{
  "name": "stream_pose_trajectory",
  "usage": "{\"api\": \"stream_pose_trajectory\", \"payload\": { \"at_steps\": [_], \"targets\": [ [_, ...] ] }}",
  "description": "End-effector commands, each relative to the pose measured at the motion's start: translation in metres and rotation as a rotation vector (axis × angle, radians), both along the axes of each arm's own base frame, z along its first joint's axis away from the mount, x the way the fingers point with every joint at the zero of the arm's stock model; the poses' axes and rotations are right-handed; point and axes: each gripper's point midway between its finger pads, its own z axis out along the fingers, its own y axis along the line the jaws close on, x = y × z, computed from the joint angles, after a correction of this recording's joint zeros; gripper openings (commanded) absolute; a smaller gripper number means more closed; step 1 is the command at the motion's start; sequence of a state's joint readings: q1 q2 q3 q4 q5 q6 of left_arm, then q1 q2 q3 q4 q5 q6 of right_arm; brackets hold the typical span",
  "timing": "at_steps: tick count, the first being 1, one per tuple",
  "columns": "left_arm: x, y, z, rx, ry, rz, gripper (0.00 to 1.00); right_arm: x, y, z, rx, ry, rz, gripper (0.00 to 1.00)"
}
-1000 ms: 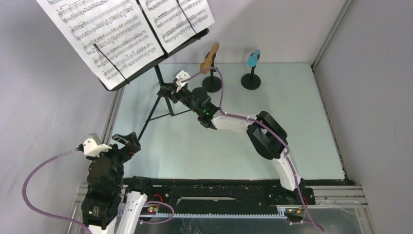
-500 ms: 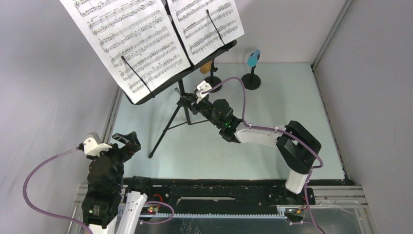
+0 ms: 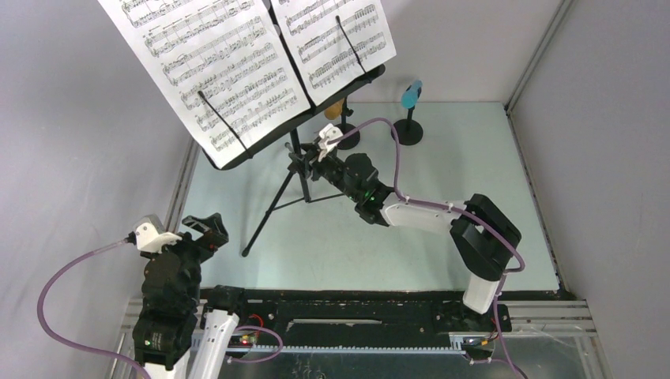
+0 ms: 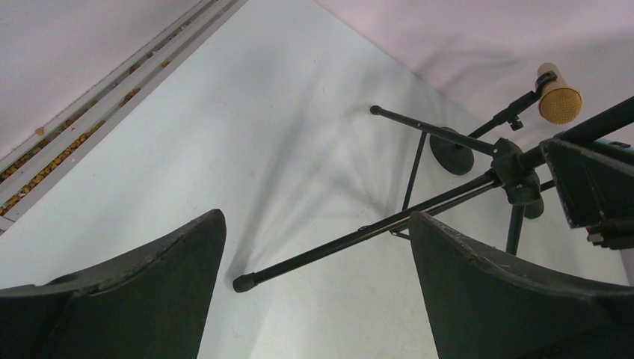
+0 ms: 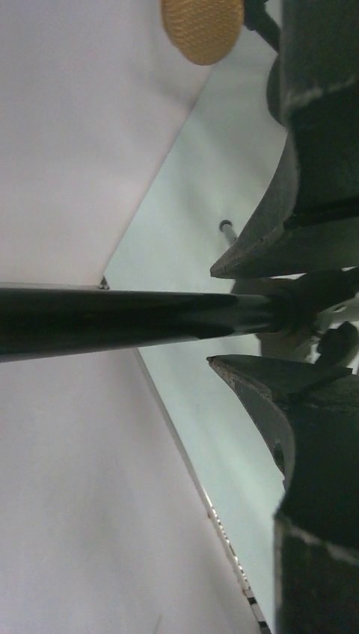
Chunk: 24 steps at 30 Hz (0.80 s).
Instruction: Pack up the instrument practice props
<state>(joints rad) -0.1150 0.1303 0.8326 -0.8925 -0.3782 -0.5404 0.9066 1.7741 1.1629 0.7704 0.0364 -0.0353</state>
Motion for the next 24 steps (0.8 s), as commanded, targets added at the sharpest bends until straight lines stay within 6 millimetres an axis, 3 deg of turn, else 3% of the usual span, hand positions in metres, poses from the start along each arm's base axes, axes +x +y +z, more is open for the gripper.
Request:
{"api": "stream_pose_trajectory", "payload": {
  "at_steps": [1, 6, 14, 16, 20, 24],
  "targets": [
    [0.006, -0.001, 0.000, 0.009, -0.004, -0.006, 1.00, 0.005, 0.017, 0.031, 0.051, -0.029, 0.049, 0.49],
    [0.006, -0.001, 0.000, 0.009, -0.007, -0.003, 1.00, 0.015, 0.034, 0.031, 0.022, -0.021, 0.064, 0.47],
    [0.005, -0.001, 0.000, 0.009, -0.011, -0.004, 1.00, 0.021, 0.043, 0.008, -0.021, 0.013, 0.068, 0.37],
    [0.005, -0.001, 0.001, 0.008, -0.013, -0.005, 1.00, 0.020, 0.041, 0.005, -0.028, 0.014, 0.065, 0.30],
    [0.005, -0.001, 0.001, 0.009, -0.013, -0.007, 1.00, 0.017, 0.034, 0.009, -0.042, -0.002, 0.051, 0.03],
    [0.005, -0.001, 0.001, 0.008, -0.015, -0.007, 1.00, 0.016, 0.013, 0.015, -0.073, -0.041, -0.037, 0.00]
  ]
}}
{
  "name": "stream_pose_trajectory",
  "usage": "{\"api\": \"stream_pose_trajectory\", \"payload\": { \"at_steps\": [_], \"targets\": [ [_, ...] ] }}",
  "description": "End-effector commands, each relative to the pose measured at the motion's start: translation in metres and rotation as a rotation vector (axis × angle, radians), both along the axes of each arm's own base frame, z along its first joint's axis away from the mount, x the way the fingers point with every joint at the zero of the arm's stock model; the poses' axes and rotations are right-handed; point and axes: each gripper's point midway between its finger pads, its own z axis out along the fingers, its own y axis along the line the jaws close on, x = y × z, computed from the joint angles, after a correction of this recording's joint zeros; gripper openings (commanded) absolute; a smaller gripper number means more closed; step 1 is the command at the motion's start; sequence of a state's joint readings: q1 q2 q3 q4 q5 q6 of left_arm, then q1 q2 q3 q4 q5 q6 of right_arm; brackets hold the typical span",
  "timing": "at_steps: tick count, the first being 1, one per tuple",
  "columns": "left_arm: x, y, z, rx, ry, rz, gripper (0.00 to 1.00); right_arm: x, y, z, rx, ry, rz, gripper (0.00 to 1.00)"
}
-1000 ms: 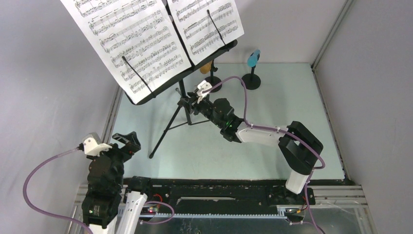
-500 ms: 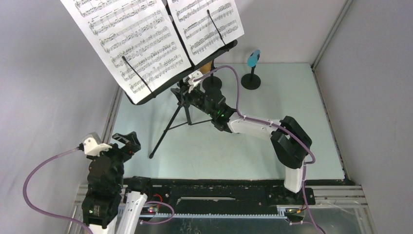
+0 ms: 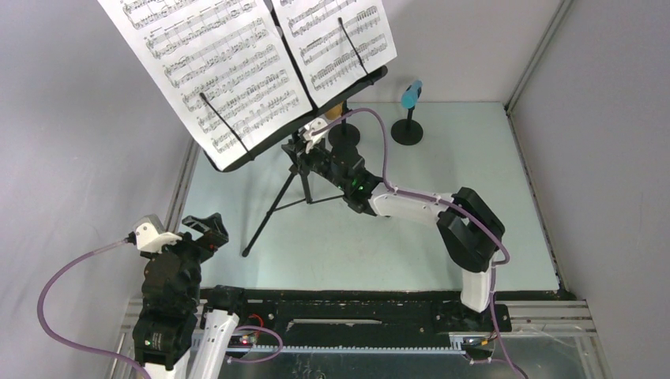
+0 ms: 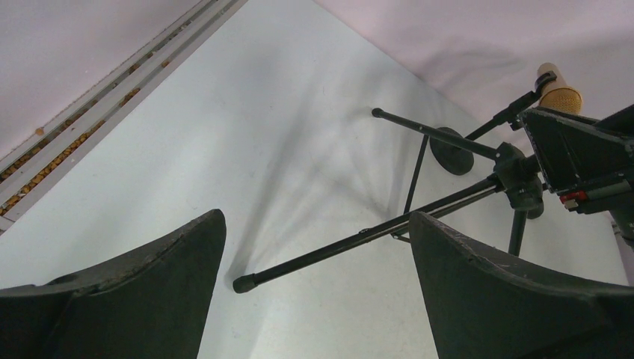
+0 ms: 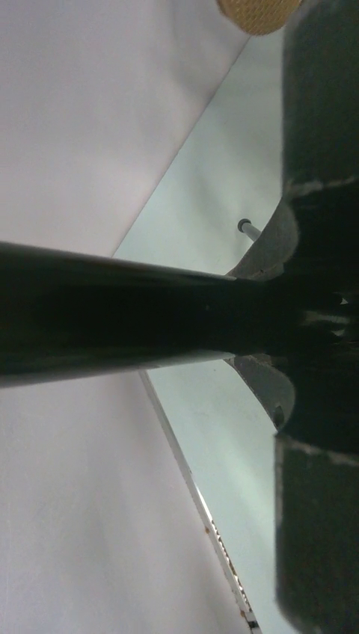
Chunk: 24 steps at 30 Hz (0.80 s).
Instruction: Pack up the instrument practice props
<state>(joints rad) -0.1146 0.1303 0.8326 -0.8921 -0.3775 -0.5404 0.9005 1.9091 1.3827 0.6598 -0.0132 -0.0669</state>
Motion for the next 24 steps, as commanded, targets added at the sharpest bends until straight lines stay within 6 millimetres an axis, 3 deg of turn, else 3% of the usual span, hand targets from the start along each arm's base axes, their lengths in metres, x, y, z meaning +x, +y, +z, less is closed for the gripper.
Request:
{"api": "stream_pose_trajectory", "payload": {
  "at_steps": [1, 5, 12, 24],
  "targets": [
    [0.005, -0.002, 0.001, 0.009, -0.013, -0.009, 1.00, -0.007, -0.028, 0.010, -0.043, -0.033, -0.102, 0.00],
    [0.005, -0.002, 0.001, 0.009, -0.013, -0.009, 1.00, -0.011, -0.060, 0.013, -0.073, -0.009, -0.201, 0.00],
    [0.006, -0.001, 0.000, 0.009, -0.011, -0.007, 1.00, -0.024, -0.118, -0.005, -0.152, 0.045, -0.395, 0.00],
    [0.014, -0.004, 0.005, 0.050, 0.005, -0.037, 1.00, -0.037, -0.220, -0.018, -0.119, 0.106, -0.791, 0.00]
  ]
}}
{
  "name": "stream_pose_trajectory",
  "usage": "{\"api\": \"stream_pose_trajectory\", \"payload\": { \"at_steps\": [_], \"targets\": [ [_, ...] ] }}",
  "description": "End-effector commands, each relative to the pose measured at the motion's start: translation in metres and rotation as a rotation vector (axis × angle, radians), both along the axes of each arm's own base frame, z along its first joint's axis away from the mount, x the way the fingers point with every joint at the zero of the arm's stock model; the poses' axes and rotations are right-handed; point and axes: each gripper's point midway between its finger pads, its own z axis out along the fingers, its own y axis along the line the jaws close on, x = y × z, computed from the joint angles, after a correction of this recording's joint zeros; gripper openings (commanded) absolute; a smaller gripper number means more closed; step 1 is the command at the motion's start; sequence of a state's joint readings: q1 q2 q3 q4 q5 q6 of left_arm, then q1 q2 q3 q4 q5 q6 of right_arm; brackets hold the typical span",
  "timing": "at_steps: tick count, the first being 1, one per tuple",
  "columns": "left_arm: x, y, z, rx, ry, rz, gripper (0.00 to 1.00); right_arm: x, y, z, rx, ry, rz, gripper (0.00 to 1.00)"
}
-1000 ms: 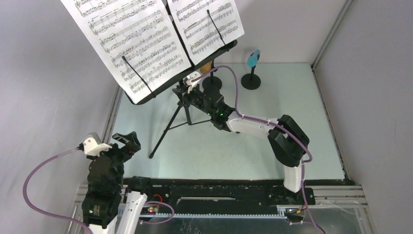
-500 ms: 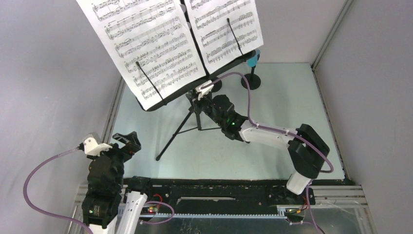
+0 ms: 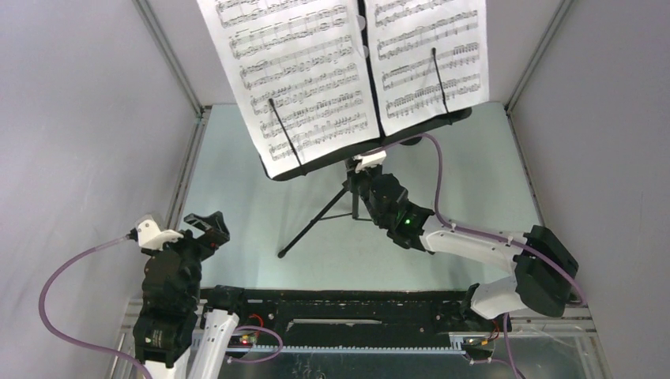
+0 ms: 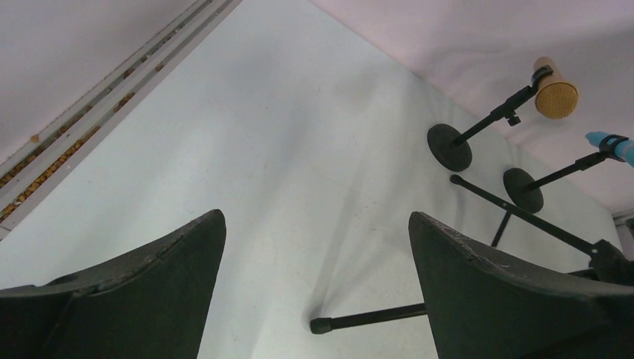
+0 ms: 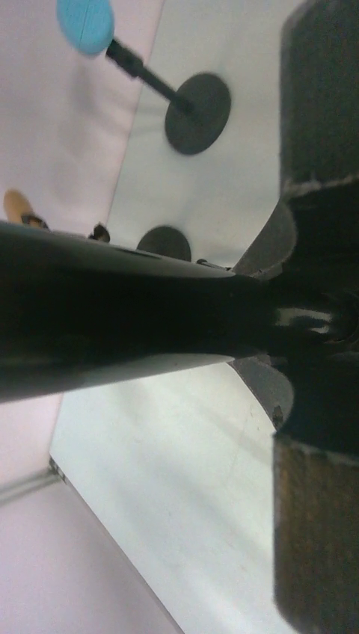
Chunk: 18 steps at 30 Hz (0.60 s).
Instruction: Pack up the instrument practice props
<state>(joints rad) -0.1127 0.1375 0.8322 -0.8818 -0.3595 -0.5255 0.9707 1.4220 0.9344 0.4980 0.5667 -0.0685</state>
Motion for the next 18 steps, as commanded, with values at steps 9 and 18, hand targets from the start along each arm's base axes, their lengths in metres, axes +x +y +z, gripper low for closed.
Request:
{"api": "stream_pose_trajectory", "payload": {
  "at_steps": [9, 18],
  "targets": [
    [0.024, -0.005, 0.029, 0.051, -0.052, -0.037, 1.00, 0.008, -0.105, -0.005, -0.017, -0.023, -0.497, 0.00],
    [0.039, -0.019, 0.034, 0.060, -0.024, -0.111, 1.00, 0.026, -0.099, 0.019, 0.086, -0.100, -0.628, 0.00]
  ]
}}
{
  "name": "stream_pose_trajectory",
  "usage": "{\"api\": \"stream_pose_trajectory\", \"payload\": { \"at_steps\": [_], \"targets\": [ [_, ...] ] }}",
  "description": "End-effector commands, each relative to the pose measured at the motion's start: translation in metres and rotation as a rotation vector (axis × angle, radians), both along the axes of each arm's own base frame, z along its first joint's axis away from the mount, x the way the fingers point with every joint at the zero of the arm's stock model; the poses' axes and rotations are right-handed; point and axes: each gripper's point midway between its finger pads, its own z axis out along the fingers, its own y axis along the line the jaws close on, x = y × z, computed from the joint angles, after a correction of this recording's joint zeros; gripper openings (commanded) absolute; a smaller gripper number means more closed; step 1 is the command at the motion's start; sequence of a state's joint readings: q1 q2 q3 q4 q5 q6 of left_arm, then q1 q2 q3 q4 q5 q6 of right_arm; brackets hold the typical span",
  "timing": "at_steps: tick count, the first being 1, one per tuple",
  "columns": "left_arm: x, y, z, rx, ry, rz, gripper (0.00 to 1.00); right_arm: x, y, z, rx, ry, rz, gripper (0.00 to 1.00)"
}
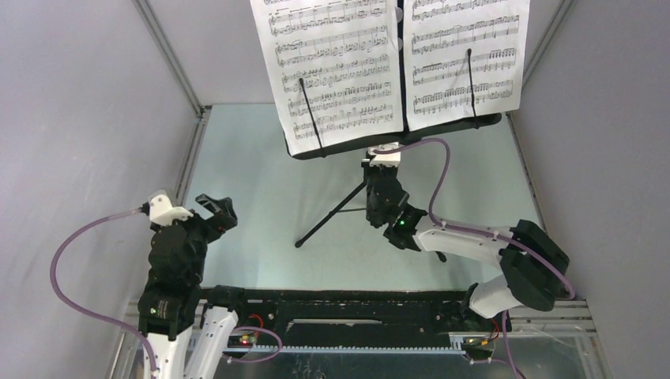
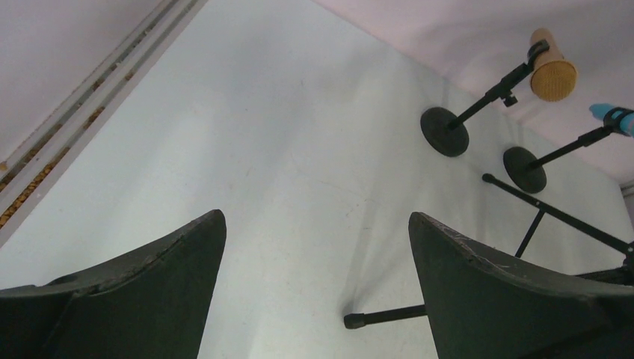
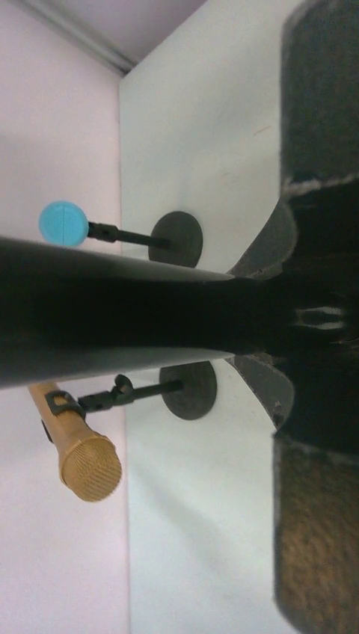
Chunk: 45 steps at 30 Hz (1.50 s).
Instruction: Pack up the instrument practice props
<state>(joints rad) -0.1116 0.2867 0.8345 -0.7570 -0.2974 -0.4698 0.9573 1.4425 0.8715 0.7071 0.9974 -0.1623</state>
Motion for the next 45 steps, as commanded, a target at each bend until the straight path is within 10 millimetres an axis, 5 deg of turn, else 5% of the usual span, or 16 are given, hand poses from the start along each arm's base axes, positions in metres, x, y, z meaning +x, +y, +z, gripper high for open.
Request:
{"api": "stream_pose_trajectory", "payload": {
  "at_steps": [1, 8, 27, 36, 45],
  "targets": [
    [0.005, -0.007, 0.027, 0.014, -0.057, -0.047, 1.00, 0.008, -0.015, 0.020, 0.057, -0.057, -0.183, 0.00],
    [0.003, -0.010, 0.029, 0.029, -0.062, -0.071, 1.00, 0.013, 0.013, 0.025, 0.078, -0.074, -0.193, 0.00],
    [0.014, -0.029, 0.044, 0.035, -0.075, -0.182, 1.00, 0.027, 0.044, 0.033, 0.118, -0.065, -0.244, 0.00],
    [0.012, -0.027, 0.052, 0.066, -0.068, -0.186, 1.00, -0.010, 0.046, 0.044, 0.015, -0.081, -0.161, 0.48],
    [0.018, -0.027, 0.053, 0.074, -0.030, -0.186, 1.00, -0.041, 0.029, 0.034, 0.010, -0.074, -0.072, 0.64]
  ]
}}
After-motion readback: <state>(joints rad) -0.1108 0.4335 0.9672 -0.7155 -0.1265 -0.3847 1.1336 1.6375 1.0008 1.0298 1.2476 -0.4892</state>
